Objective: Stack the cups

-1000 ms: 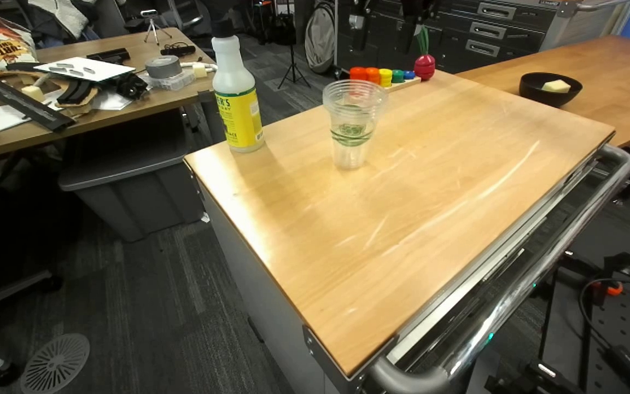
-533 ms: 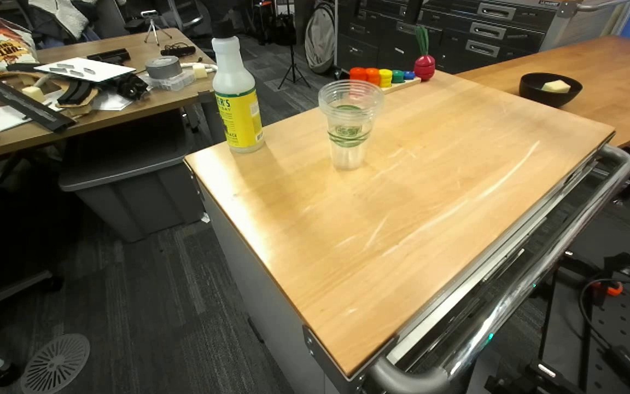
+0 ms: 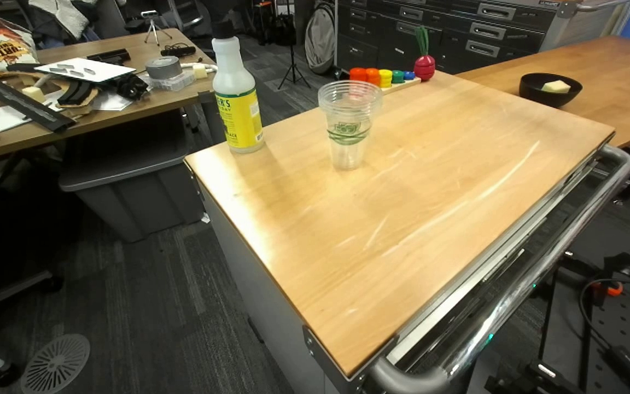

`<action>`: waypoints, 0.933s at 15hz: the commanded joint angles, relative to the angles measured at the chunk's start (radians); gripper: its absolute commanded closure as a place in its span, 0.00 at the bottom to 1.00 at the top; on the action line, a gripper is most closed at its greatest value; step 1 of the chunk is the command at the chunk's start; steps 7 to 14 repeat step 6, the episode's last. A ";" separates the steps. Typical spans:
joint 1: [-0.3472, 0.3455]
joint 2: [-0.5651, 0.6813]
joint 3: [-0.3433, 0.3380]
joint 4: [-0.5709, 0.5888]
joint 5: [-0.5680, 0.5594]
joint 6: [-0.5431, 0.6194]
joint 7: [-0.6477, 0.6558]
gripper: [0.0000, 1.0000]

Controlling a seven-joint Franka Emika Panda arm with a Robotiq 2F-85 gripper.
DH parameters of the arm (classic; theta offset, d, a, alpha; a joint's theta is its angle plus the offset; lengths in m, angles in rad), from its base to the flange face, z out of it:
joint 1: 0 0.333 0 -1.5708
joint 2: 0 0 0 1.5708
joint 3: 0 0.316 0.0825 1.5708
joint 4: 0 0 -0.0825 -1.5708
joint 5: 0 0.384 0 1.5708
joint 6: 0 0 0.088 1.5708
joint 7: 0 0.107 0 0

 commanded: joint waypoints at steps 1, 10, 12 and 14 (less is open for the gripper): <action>-0.041 -0.139 0.028 -0.043 -0.085 -0.003 0.086 0.00; -0.043 -0.124 0.023 -0.030 -0.056 -0.007 0.055 0.00; -0.043 -0.124 0.023 -0.030 -0.056 -0.007 0.055 0.00; -0.043 -0.124 0.023 -0.030 -0.056 -0.007 0.055 0.00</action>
